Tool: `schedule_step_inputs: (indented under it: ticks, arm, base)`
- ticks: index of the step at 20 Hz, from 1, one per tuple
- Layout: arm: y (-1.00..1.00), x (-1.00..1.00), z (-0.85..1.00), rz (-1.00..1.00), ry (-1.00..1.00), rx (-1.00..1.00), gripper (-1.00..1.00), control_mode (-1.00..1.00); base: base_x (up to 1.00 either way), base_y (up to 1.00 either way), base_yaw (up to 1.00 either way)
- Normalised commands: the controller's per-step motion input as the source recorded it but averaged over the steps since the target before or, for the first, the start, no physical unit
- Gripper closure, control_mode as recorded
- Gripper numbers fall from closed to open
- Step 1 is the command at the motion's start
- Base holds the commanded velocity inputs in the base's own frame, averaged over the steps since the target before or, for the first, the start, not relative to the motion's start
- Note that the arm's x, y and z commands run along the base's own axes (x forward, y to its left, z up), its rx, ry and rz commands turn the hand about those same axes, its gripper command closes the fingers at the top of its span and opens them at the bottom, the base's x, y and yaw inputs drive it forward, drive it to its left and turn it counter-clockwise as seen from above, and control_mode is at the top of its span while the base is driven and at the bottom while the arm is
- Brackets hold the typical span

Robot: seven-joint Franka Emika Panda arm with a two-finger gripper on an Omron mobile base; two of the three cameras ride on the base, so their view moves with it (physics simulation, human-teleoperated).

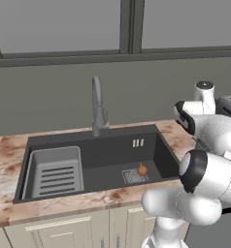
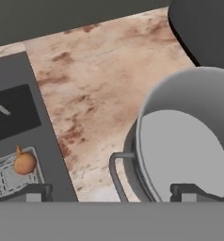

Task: Dump the onion from the pot into the sink. Then turn on the water and wash the onion. Then turn off the water and put the onion back in the pot.

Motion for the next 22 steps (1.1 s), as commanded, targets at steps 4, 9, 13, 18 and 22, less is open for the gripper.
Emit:
schedule_step_inputs:
  ticks: [4, 9, 13, 18, 22]
  arm:
    - [0.69, -0.21, 0.56, 0.0, 0.0, 0.0, -1.0, -1.0]
    - [0.83, -0.13, 0.38, 0.05, 0.0, 0.0, -1.0, -1.0]
    - [0.67, 0.01, 0.12, 0.15, 0.0, 0.08, -1.0, -1.0]
    - [0.43, 0.25, 0.0, 0.2, 0.0, 0.16, -1.0, -1.0]
    - [0.37, 0.32, 0.0, 0.2, 0.0, 0.16, -1.0, -1.0]
  base:
    - [0.0, 0.0, 0.0]
    - [0.0, 0.0, 0.0]
    - [0.0, 0.0, 0.0]
    - [0.0, 0.0, 0.0]
    - [0.0, 0.0, 0.0]
